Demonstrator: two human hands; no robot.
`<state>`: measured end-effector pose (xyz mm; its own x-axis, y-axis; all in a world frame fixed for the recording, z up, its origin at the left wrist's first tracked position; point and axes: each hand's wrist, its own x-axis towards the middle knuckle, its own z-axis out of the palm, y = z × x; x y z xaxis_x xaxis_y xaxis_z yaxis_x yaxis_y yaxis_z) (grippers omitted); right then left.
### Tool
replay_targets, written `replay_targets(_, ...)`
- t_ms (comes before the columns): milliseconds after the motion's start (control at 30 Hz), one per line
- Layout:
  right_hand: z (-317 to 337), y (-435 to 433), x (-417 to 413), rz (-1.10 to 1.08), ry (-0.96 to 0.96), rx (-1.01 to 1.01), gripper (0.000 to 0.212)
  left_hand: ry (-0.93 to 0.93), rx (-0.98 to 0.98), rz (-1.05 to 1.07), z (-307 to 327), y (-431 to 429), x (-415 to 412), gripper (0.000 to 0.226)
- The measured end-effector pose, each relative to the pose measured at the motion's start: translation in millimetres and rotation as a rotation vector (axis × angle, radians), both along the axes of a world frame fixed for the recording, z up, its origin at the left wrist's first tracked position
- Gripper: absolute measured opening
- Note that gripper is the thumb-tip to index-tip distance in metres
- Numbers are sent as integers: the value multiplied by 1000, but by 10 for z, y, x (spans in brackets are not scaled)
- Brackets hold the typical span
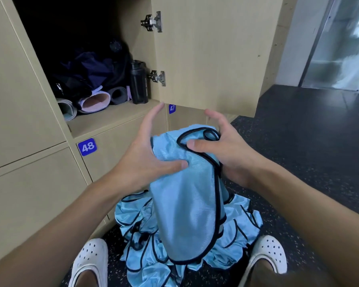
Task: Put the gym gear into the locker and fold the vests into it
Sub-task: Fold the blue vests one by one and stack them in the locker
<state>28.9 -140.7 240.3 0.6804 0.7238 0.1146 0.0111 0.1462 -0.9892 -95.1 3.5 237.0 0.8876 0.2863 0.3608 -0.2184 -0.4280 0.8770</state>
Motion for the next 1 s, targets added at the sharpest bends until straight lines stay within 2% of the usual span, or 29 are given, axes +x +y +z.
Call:
replay_targets(100,-23,-57,46,-1,14,-20,88,-53,59,50,16,-37,62,110)
replay_targets(200,-53,-107,80,-23,-75,-68,89,-94,57,107,6,-66,121,107)
replay_targets(267,-59,-135,95,5,-162,-124,99,-109,-34,126,-9,-49,176,105)
replay_targets(367,-56,-165,123,69,-187,-142,112,-109,-216,149,-26,-28,254,107)
replay_targets(500,-56,-130,123,48,-246,-100,103,-112,-371,237,-10,-16,288,106)
replay_targets(600,-86,-87,96,-11,-245,-26,88,-115,-455,233,-13,-20,285,105)
replay_targets(700,-79,-89,75,-88,-232,4,87,-96,-411,154,-62,-5,253,110)
replay_targets(833,-61,-105,95,-188,-236,45,86,-43,-175,7,-126,-15,165,118)
replay_targets(1000,-76,-80,78,-137,-307,1,67,-8,-62,-63,-112,21,105,83)
